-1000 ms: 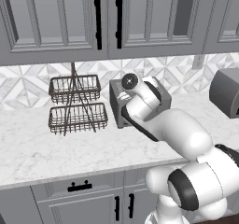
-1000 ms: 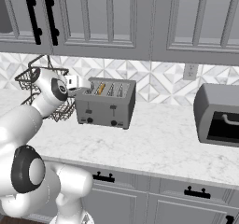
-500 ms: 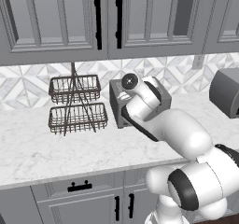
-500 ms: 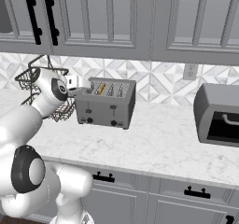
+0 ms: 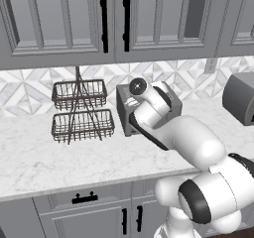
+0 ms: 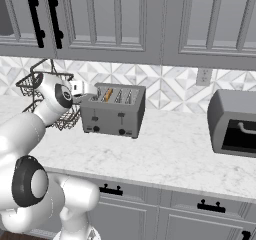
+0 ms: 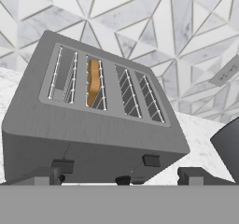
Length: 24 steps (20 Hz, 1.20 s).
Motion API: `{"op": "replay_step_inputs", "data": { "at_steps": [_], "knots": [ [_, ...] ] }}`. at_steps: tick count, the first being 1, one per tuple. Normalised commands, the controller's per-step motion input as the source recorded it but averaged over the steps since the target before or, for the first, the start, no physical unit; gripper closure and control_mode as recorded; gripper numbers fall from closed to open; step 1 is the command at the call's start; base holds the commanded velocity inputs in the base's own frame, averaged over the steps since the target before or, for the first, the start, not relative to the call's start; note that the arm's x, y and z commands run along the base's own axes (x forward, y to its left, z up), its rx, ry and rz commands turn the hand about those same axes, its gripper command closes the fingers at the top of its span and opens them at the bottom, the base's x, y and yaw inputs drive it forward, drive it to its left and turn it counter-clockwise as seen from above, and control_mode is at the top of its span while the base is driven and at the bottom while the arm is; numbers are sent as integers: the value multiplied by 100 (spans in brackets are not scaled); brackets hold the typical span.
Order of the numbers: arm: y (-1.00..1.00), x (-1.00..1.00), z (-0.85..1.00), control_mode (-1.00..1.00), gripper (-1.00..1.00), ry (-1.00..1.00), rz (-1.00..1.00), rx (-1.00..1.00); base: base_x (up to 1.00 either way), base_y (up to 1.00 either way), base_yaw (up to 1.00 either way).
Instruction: Start the toaster. Once the lever pops up, take the bread to the plate on the dining counter.
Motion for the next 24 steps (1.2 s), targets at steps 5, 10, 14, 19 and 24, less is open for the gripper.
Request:
{"op": "replay_step_inputs", "data": {
  "at_steps": [5, 10, 14, 19, 24],
  "knots": [
    [0, 0, 0, -100, -100, 0, 0, 0, 0, 0, 0],
    [0, 0, 0, -100, -100, 0, 0, 0, 0, 0, 0],
    [0, 0, 0, -100, -100, 0, 0, 0, 0, 0, 0],
    [0, 0, 0, -100, -100, 0, 0, 0, 0, 0, 0],
    [0, 0, 0, -100, -100, 0, 0, 0, 0, 0, 0]
  ]
}}
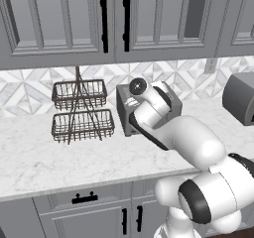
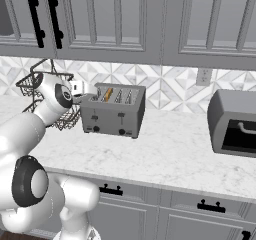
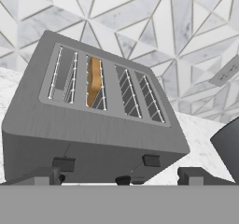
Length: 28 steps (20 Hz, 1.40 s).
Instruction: Start the toaster. Once the lever pops up, take the bread to the plate on the dining counter.
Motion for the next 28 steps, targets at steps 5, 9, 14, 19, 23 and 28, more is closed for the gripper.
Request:
{"op": "replay_step_inputs", "data": {
  "at_steps": [5, 9, 14, 19, 23, 28],
  "knots": [
    [0, 0, 0, -100, -100, 0, 0, 0, 0, 0, 0],
    [0, 0, 0, -100, -100, 0, 0, 0, 0, 0, 0],
    [0, 0, 0, -100, -100, 0, 0, 0, 0, 0, 0],
    [0, 0, 0, -100, -100, 0, 0, 0, 0, 0, 0],
    [0, 0, 0, -100, -100, 0, 0, 0, 0, 0, 0],
    [0, 0, 0, -100, -100, 0, 0, 0, 0, 0, 0]
  ]
}}
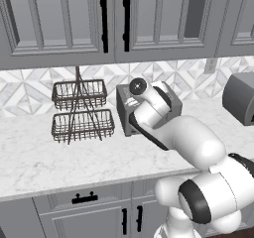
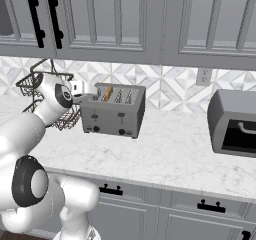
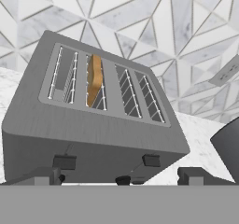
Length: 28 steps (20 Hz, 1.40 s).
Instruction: Start the toaster. Once the lever pops up, take the bread to the plate on the dining counter.
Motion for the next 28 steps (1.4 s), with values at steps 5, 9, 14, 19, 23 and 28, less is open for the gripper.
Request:
{"op": "replay_step_inputs", "data": {
  "at_steps": [5, 9, 14, 19, 23, 28],
  "knots": [
    [0, 0, 0, -100, -100, 0, 0, 0, 0, 0, 0],
    [0, 0, 0, -100, -100, 0, 0, 0, 0, 0, 0],
    [0, 0, 0, -100, -100, 0, 0, 0, 0, 0, 0],
    [0, 0, 0, -100, -100, 0, 0, 0, 0, 0, 0],
    [0, 0, 0, -100, -100, 0, 0, 0, 0, 0, 0],
    [0, 0, 0, -100, -100, 0, 0, 0, 0, 0, 0]
  ]
}}
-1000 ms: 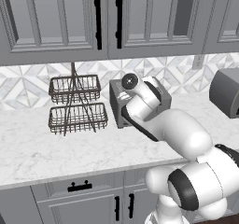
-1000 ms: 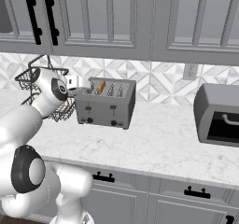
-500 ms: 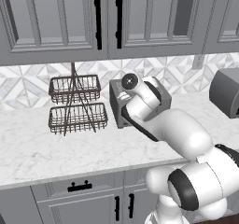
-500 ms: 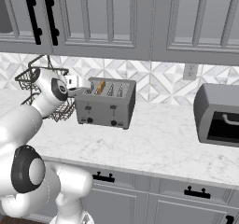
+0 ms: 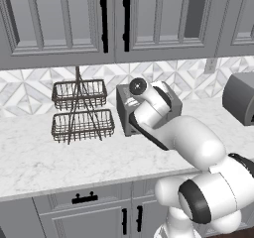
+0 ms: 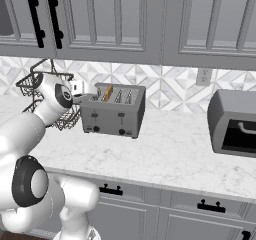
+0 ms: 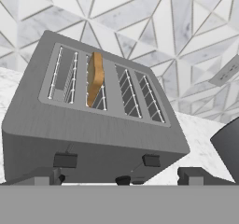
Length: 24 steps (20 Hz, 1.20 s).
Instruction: Start the toaster. Once the lever pops up, take the bread to the plate on the dining counter.
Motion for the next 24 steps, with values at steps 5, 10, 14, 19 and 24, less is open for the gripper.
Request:
{"op": "replay_step_inputs", "data": {
  "at_steps": [5, 10, 14, 19, 24],
  "knots": [
    [0, 0, 0, -100, -100, 0, 0, 0, 0, 0, 0],
    [0, 0, 0, -100, -100, 0, 0, 0, 0, 0, 0],
    [0, 0, 0, -100, -100, 0, 0, 0, 0, 0, 0],
    [0, 0, 0, -100, -100, 0, 0, 0, 0, 0, 0],
    [0, 0, 0, -100, -100, 0, 0, 0, 0, 0, 0]
  ]
}}
